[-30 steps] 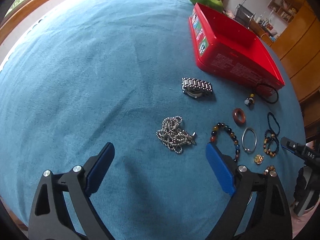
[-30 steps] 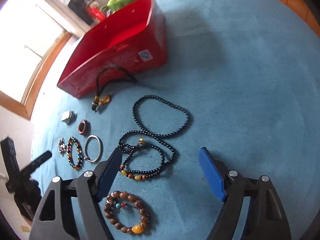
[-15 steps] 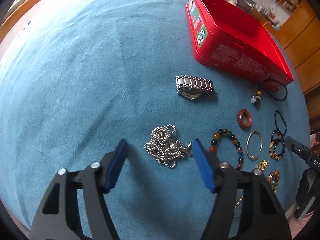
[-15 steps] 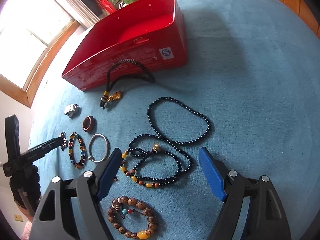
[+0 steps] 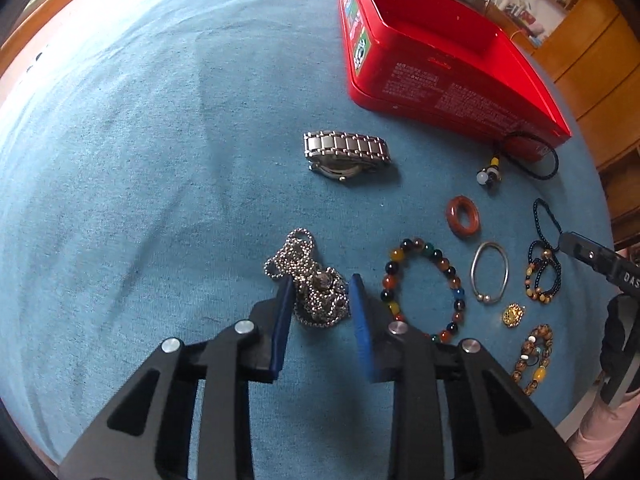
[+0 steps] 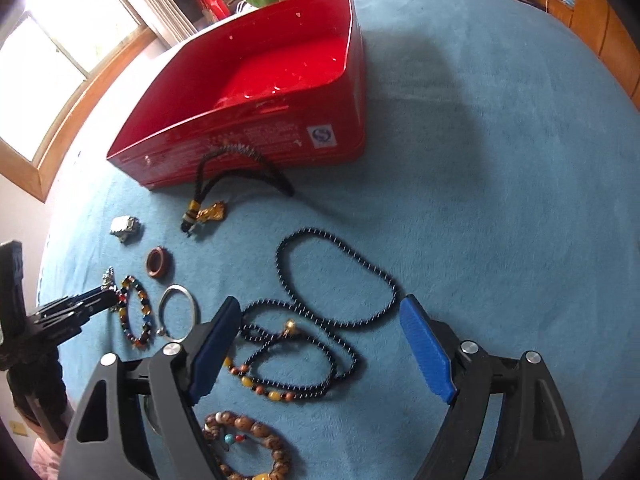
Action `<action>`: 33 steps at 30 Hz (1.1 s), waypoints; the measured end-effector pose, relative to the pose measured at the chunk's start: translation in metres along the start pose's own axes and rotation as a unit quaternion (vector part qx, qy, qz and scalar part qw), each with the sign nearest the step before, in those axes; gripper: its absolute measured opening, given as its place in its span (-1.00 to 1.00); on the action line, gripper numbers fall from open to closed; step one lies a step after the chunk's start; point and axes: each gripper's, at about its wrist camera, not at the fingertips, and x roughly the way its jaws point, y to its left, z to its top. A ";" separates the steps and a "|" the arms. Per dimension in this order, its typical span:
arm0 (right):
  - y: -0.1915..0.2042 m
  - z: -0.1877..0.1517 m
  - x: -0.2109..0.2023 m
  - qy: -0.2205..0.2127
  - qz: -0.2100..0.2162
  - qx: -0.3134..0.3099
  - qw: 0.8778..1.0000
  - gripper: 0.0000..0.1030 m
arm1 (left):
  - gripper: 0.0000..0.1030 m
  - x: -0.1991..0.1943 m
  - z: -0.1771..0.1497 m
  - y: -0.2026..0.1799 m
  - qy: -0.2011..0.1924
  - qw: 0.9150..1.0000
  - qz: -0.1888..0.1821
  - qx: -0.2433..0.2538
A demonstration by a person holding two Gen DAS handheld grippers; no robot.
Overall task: Organize jewelry
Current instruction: 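Grasp the silver chain with the left tool while the right tool grasps the black bead necklace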
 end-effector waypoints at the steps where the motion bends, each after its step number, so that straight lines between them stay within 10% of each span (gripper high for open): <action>1: 0.000 0.003 0.002 0.001 -0.004 -0.001 1.000 0.68 | -0.82 -0.001 0.000 0.001 -0.002 1.000 0.003 -0.001; 11: 0.018 -0.002 0.023 0.069 0.070 -0.042 0.994 0.73 | -0.87 -0.004 -0.002 0.006 -0.012 1.000 -0.003 0.002; 25: 0.071 -0.028 0.042 0.055 -0.066 -0.153 0.984 0.60 | -0.64 0.004 -0.001 -0.014 -0.009 1.000 0.013 0.021; 28: 0.062 -0.034 0.034 0.047 -0.060 -0.146 0.986 0.37 | -0.66 0.005 0.002 -0.018 -0.010 1.000 0.011 0.017; 33: 0.032 -0.030 0.015 0.037 -0.049 -0.113 0.992 -0.57 | -0.83 0.010 0.004 -0.028 -0.018 0.999 0.016 0.022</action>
